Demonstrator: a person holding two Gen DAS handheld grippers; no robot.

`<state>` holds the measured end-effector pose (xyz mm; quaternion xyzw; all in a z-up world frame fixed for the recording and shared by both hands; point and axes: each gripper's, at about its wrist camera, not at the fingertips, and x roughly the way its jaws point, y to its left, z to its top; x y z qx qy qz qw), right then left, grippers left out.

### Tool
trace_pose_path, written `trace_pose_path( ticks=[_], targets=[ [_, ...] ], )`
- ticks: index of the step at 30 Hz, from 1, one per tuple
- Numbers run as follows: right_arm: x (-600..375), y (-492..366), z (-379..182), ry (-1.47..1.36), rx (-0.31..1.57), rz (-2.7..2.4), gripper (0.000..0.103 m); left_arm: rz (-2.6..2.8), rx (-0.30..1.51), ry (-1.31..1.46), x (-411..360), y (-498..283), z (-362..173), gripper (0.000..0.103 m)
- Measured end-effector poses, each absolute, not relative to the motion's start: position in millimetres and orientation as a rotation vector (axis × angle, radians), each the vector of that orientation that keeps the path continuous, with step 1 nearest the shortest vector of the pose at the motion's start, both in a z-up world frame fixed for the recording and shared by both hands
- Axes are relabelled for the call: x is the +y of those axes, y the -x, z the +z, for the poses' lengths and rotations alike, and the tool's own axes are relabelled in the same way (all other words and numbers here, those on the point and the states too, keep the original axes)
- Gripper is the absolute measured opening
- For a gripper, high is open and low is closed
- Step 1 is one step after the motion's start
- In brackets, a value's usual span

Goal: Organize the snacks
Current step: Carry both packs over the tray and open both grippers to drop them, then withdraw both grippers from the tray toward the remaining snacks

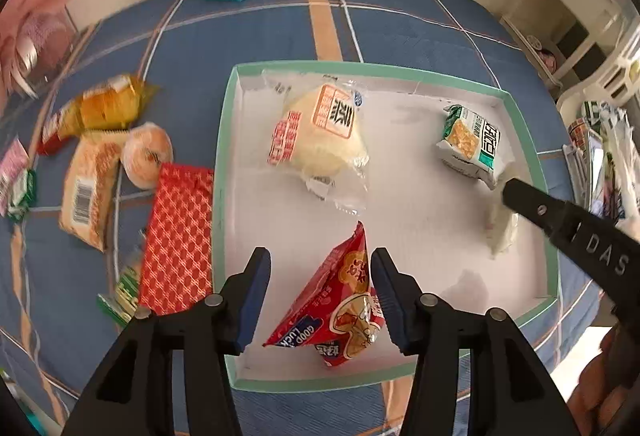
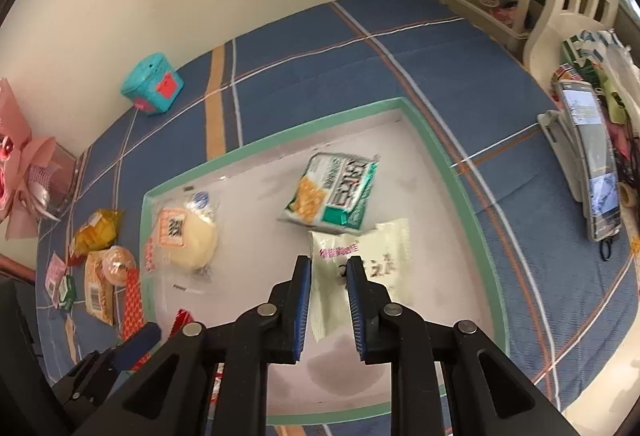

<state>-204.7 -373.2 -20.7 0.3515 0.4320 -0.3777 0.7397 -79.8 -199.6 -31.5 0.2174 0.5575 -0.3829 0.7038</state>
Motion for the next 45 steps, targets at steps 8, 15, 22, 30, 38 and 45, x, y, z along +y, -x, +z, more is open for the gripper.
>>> trace_pose_path(
  ticks=[8,15,22,30,38,45],
  targets=[
    [-362.1,191.0,-22.3,-0.767,0.959,-0.787,0.022,-0.812,1.231,-0.418,-186.9,60.7,-19.1,0.061],
    [-342.4,165.2,-28.7,-0.703,1.026,-0.725,0.038,-0.649,1.209,-0.359,-161.6,15.5,-18.9,0.075],
    [-320.4,141.1,-26.8,-0.662,1.026,-0.677,0.066,-0.512,1.185,-0.322,-125.6,-24.8,-19.1,0.088],
    [-287.2,107.7,-26.3,-0.624,1.031,-0.586,0.082,-0.454,1.166,-0.293,-94.0,-50.8,-18.9,0.098],
    [-258.4,75.6,-33.3,-0.627,1.045,-0.517,0.097,-0.385,1.186,-0.215,-54.5,-78.9,-19.2,0.099],
    [-241.8,57.0,-42.0,-0.613,1.049,-0.502,0.103,-0.359,1.196,-0.185,-33.6,-95.4,-23.2,0.099]
  ],
)
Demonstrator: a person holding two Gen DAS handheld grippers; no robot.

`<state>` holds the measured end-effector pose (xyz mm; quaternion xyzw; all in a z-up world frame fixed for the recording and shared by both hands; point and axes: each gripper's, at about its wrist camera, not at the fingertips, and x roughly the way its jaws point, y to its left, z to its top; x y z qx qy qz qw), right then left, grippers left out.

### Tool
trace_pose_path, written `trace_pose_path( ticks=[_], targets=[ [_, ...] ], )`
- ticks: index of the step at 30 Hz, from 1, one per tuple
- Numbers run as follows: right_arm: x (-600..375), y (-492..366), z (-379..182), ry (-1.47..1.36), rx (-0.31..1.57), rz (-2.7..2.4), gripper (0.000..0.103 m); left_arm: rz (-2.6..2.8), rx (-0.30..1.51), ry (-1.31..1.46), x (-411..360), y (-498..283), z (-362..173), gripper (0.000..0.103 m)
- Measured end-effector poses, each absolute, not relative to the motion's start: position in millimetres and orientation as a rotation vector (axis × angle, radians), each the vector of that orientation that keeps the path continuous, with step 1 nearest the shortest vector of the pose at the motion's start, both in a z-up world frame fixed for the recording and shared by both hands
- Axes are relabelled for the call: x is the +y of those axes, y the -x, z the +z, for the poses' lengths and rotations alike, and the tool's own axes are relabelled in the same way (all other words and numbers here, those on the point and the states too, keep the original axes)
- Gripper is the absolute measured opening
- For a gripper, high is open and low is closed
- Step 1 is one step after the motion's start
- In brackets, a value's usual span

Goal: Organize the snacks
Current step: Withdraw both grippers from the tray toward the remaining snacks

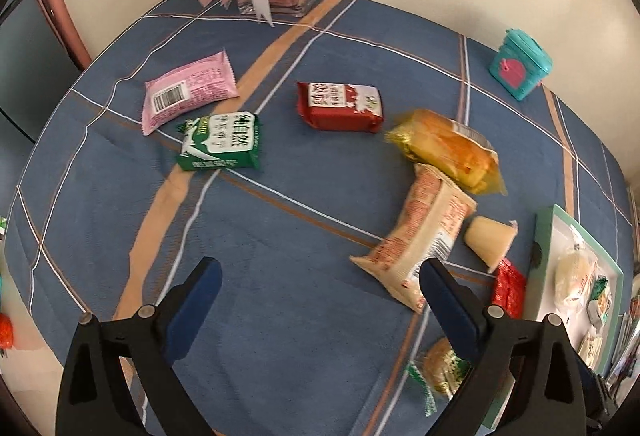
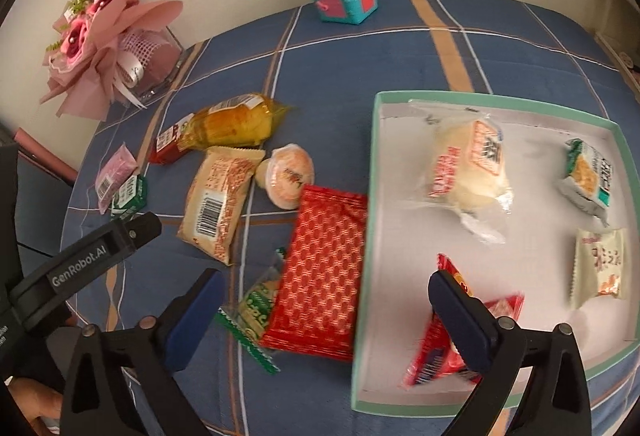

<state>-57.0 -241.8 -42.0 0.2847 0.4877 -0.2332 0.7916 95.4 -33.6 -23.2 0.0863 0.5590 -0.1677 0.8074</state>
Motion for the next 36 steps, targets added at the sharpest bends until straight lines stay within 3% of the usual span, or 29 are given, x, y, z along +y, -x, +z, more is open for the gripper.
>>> trace_pose_path(
  ticks=[36],
  targets=[
    [-272.6,105.6,-28.2,-0.566,1.077,-0.707,0.103,-0.600,1.450,-0.236,-93.3,-47.3,-78.8,0.099]
  ],
)
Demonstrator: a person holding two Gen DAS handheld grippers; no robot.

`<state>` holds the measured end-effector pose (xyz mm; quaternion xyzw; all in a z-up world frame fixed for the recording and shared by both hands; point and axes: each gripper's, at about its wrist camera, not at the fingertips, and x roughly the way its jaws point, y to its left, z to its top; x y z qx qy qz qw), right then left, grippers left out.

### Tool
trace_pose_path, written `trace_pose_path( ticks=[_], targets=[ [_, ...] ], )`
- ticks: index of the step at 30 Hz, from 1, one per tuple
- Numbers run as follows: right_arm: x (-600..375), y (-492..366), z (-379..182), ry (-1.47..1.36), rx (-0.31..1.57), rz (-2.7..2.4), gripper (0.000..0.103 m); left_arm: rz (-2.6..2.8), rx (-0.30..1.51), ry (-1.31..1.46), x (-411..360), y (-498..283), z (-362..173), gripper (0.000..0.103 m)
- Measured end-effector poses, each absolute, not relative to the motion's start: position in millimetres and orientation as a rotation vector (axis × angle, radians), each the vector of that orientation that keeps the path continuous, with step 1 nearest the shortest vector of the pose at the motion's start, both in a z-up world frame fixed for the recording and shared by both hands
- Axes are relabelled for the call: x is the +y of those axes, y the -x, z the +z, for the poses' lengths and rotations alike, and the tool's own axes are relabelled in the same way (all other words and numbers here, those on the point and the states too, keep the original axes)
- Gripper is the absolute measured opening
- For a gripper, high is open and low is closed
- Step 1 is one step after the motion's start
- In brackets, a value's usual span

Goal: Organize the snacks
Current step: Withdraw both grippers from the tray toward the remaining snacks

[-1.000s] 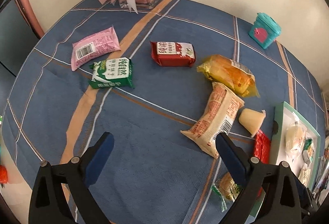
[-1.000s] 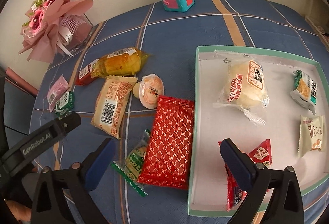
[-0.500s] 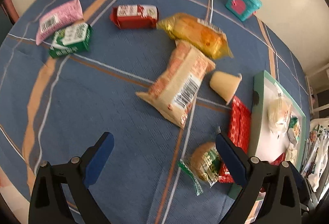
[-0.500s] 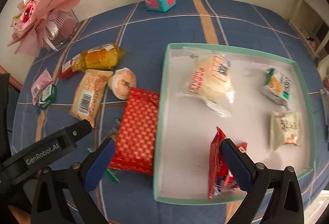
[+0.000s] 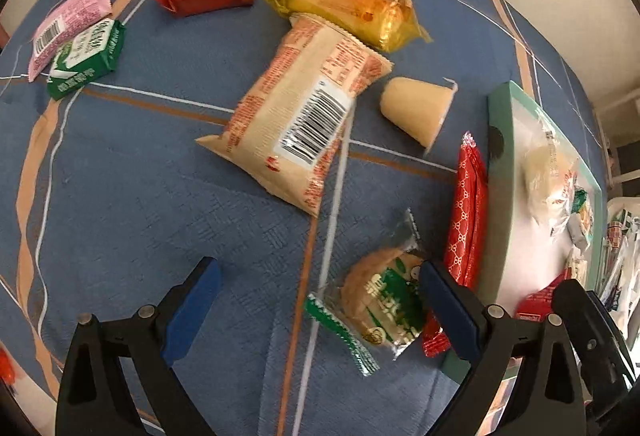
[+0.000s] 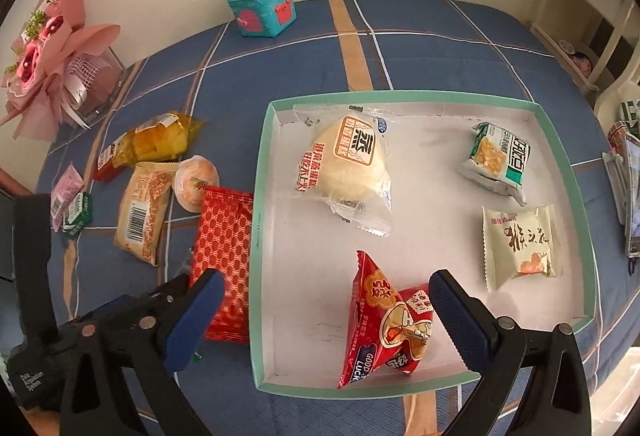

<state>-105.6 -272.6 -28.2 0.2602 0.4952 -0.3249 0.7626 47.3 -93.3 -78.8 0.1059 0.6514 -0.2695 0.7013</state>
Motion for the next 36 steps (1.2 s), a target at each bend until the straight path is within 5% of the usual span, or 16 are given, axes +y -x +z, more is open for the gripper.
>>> trace_pose_path(
  ticks=[36],
  targets=[
    [-274.5,104.9,-31.2,-0.594,1.088,-0.674,0.103,-0.778,1.333,-0.575,-149.1,-1.1,-73.1,0.099]
  ],
)
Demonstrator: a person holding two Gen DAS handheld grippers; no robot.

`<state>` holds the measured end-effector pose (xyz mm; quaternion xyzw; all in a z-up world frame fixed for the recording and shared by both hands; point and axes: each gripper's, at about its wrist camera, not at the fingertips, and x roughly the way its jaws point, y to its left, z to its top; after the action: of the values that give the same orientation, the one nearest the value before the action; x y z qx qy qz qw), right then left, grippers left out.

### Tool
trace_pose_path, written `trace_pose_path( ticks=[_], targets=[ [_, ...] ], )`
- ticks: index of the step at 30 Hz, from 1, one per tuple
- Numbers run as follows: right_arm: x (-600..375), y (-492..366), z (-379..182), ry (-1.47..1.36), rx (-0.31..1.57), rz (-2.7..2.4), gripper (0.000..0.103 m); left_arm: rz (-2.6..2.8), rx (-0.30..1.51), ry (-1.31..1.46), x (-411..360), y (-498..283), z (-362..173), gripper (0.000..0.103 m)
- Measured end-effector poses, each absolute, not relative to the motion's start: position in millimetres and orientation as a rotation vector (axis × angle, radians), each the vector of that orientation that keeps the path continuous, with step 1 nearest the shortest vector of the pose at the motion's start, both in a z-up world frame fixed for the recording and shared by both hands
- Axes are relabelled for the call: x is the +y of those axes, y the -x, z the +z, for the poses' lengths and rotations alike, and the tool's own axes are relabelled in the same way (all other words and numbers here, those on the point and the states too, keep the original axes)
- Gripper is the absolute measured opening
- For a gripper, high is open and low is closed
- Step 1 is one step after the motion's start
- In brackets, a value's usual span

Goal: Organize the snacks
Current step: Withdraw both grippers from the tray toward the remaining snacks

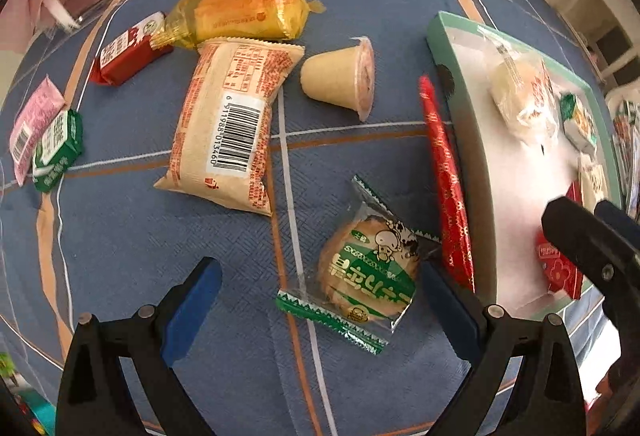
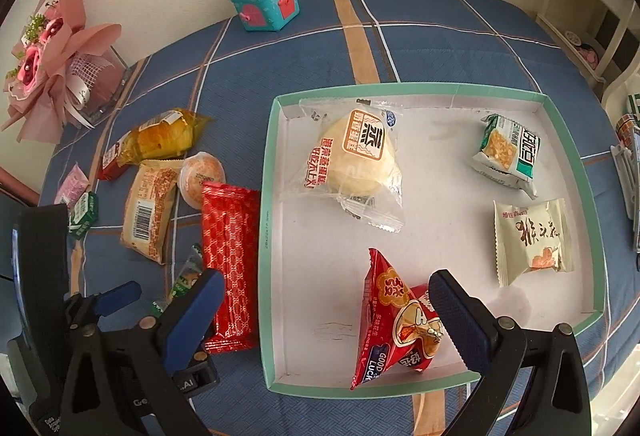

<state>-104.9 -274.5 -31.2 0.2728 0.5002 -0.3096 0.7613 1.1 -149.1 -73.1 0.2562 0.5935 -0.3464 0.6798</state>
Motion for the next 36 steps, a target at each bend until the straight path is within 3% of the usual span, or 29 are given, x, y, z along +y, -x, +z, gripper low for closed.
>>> trace_pose_path(
  ticks=[9,23,25,33,36],
  targets=[
    [-274.9,105.4,-32.2,-0.592,1.092,-0.671,0.103,-0.603,1.313,-0.630,-136.3,-17.1,-79.3,0.101],
    [-251.7,78.3,-44.1,-0.609,1.094,-0.515,0.102,-0.391,1.328,-0.392,-94.0,-61.0,-69.1,0.099],
    [-246.7,73.4,-42.8,-0.611,1.078,-0.484,0.099,-0.399,1.339,-0.364,-89.1,-63.5,-68.0,0.099],
    [-230.7,56.5,-40.8,-0.592,1.060,-0.388,0.062,-0.443,1.361,-0.283,-79.0,-82.4,-60.4,0.096],
    [-227.1,50.5,-49.0,-0.574,1.100,-0.382,0.058,-0.452,1.358,-0.255,-85.7,-87.8,-46.6,0.096]
  ],
)
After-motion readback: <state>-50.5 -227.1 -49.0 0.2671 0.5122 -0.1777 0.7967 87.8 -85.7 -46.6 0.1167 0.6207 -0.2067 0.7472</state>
